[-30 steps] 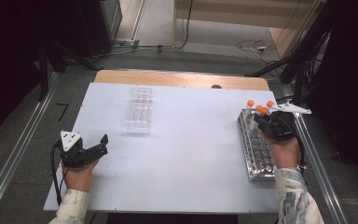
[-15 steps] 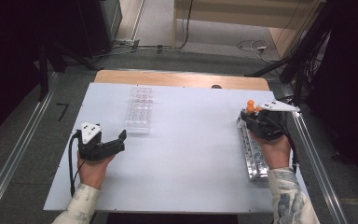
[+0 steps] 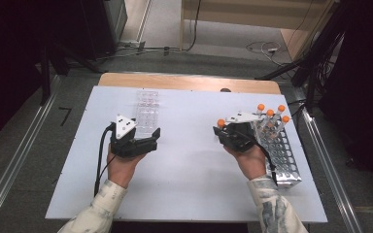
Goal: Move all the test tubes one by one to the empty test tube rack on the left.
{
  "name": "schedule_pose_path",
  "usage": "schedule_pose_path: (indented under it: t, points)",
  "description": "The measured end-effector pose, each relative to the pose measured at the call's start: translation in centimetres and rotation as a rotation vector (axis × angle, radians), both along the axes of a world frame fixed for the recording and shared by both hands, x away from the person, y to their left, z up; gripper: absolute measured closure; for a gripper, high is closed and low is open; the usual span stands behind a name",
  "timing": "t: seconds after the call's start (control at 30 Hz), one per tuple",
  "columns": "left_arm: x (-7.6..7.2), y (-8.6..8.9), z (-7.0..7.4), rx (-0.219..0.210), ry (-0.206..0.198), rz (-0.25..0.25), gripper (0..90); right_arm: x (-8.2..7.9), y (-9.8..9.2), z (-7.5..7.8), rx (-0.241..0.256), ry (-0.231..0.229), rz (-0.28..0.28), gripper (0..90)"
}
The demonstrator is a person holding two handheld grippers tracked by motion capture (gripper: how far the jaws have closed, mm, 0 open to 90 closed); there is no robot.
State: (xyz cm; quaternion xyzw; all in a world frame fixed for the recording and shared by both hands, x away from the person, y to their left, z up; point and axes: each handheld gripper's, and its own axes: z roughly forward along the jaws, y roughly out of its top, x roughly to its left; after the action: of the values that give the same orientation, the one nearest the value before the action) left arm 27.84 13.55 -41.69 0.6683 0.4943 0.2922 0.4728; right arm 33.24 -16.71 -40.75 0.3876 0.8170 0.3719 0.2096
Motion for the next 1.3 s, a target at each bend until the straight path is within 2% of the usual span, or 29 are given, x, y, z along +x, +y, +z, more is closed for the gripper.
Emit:
schedule_pose_path:
  t: [0.1,0.2,0.3,0.33,0.37,0.47,0.63,0.83,1.03,1.2,1.3]
  points:
    - [0.6,-1.3,0.4,-0.026,0.003,-0.065,17.9,0.0,1.6,-0.7,0.002,0.018,0.035,71.5]
    - [0.8,-2.2,0.5,-0.018,0.003,-0.083,20.6,0.0,3.1,-1.3,0.007,0.028,0.062,71.5]
    - [1.2,-3.8,0.3,-0.020,0.012,-0.141,22.9,-0.2,4.4,-1.8,0.003,0.036,0.093,71.5]
    - [1.2,-3.8,0.3,-0.020,0.012,-0.141,24.0,-0.2,4.8,-1.9,0.001,0.038,0.098,71.5]
    - [1.3,-4.4,0.2,-0.025,0.017,-0.176,25.2,-0.3,5.1,-2.0,0.001,0.039,0.112,71.5]
    - [1.3,-5.0,0.1,-0.019,0.014,-0.207,30.8,-0.5,6.0,-2.3,0.003,0.042,0.131,71.5]
    - [1.5,-5.1,0.0,-0.044,0.027,-0.252,37.7,-0.7,7.1,-2.7,-0.005,0.042,0.165,71.5]
    - [1.7,-5.5,-0.4,-0.035,0.037,-0.276,43.4,-0.8,8.0,-2.8,0.000,0.042,0.188,71.5]
    - [1.8,-5.8,-0.6,-0.009,0.027,-0.287,55.5,-1.0,8.5,-2.5,0.011,0.039,0.206,71.5]
    - [1.7,-5.9,-0.7,-0.005,0.019,-0.302,66.6,-1.0,8.6,-2.4,0.010,0.042,0.209,71.5]
    - [1.7,-6.1,-0.7,-0.007,0.017,-0.306,68.9,-1.0,8.6,-2.4,0.009,0.042,0.206,71.5]
